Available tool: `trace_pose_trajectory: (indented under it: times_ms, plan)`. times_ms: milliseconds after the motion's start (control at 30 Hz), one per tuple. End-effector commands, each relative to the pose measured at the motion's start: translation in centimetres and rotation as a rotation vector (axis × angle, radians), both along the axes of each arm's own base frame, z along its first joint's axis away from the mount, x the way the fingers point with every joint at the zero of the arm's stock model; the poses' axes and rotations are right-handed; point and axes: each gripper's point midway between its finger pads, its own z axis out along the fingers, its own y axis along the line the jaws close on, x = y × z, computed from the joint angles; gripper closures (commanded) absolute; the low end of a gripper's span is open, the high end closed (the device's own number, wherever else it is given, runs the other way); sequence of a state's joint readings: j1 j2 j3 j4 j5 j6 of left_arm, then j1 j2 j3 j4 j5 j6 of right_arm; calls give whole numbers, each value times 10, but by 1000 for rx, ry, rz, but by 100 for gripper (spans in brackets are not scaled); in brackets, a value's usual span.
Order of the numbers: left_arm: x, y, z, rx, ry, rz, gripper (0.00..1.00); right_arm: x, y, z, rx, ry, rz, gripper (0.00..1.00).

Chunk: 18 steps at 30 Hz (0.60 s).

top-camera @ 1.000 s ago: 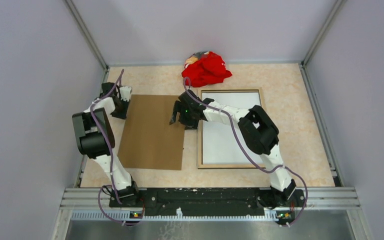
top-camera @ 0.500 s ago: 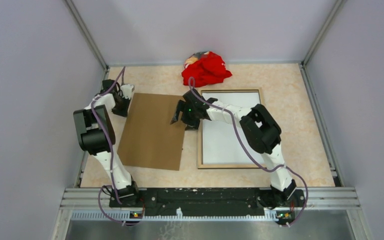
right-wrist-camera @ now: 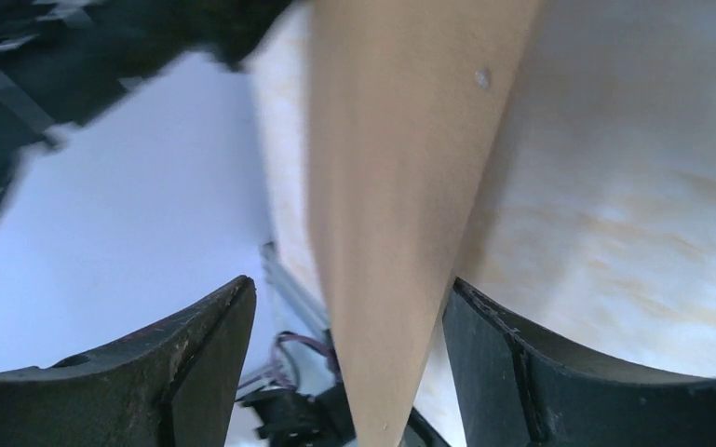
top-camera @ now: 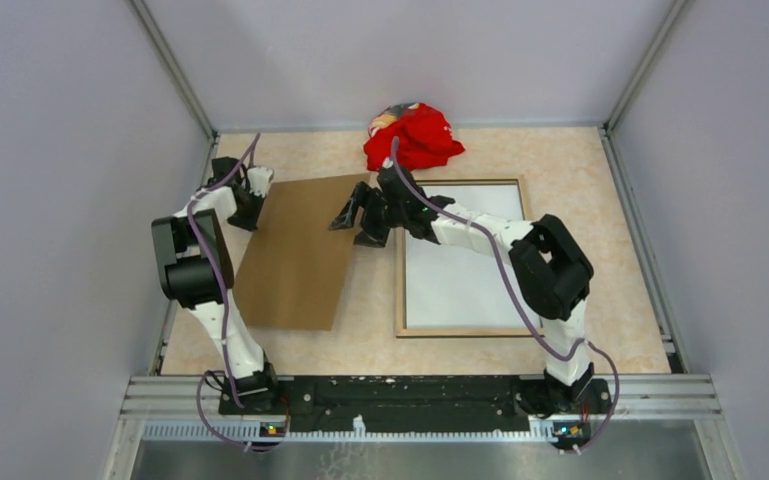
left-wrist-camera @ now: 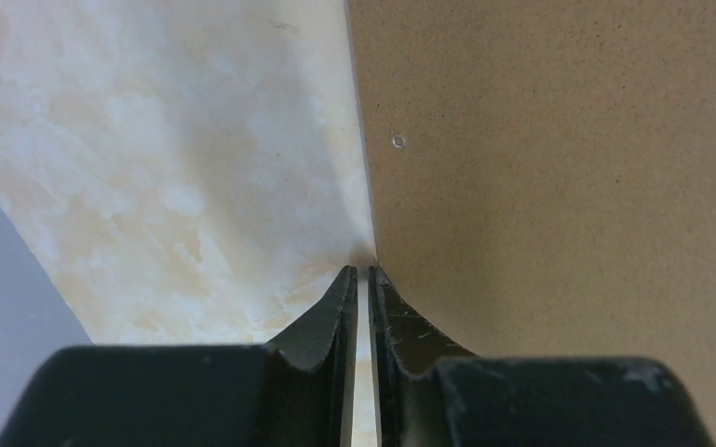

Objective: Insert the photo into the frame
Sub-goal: Turn over the photo frame item at the center of the board.

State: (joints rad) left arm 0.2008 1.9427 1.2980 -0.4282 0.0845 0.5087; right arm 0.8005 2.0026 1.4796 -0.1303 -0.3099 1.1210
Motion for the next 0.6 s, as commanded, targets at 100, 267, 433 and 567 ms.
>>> trace_pose_trajectory:
  times_ms: [100, 267, 433, 567]
  plan:
    - [-79, -72, -55, -251, 322, -91, 84, -5, 42, 141, 454, -282, 98, 29]
    - [-78, -73, -50, -255, 313, -94, 84, -4, 45, 130, 438, -245, 97, 39]
    - [-70, -74, -35, -261, 273, -99, 77, -1, 35, 117, 326, -232, 66, 60]
    - [-56, -79, -5, -287, 204, -118, 63, 4, 26, 100, 238, -187, 35, 81]
